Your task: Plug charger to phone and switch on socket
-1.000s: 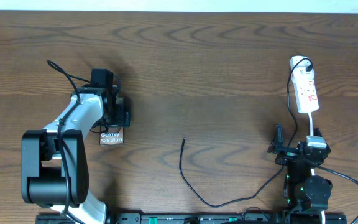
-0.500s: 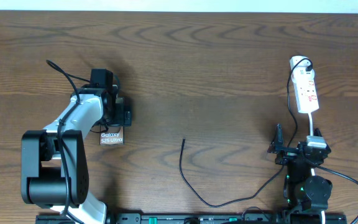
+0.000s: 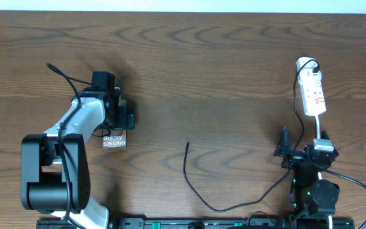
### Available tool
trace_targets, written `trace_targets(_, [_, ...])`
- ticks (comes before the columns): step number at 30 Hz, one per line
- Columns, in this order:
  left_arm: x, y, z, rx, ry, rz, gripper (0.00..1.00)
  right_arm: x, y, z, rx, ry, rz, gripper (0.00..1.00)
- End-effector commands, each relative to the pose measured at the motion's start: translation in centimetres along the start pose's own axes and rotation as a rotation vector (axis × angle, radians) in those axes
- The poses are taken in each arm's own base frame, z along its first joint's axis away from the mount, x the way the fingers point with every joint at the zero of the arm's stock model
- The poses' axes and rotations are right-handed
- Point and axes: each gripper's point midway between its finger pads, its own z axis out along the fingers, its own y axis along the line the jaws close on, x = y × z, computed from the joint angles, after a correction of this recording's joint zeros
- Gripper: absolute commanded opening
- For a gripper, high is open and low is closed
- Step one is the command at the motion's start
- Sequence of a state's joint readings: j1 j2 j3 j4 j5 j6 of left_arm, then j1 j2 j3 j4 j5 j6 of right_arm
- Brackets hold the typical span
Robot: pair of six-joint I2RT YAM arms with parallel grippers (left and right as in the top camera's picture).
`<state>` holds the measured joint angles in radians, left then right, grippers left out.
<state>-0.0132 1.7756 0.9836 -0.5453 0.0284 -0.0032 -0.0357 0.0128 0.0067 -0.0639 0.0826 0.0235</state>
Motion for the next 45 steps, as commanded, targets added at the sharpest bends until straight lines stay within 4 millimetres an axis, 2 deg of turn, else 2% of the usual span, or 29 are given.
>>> trace_targets(1, [3.0, 0.4, 1.5, -0.017, 0.096, 0.008, 0.97, 0.1, 0.1, 0.0, -0.003, 0.001, 0.012, 0.99])
trace_targets(22, [4.4, 0.5, 2.0, -0.019, 0.126, 0.001, 0.97, 0.1, 0.1, 0.0, -0.002, 0.001, 0.012, 0.99])
trace_targets(37, [4.2, 0.4, 2.0, -0.019, 0.119, 0.002, 0.98, 0.1, 0.1, 0.0, -0.003, 0.001, 0.012, 0.99])
trace_targets(45, [4.1, 0.4, 2.0, -0.015, 0.115, 0.059, 0.99, 0.1, 0.1, 0.0, -0.003, 0.001, 0.012, 0.99])
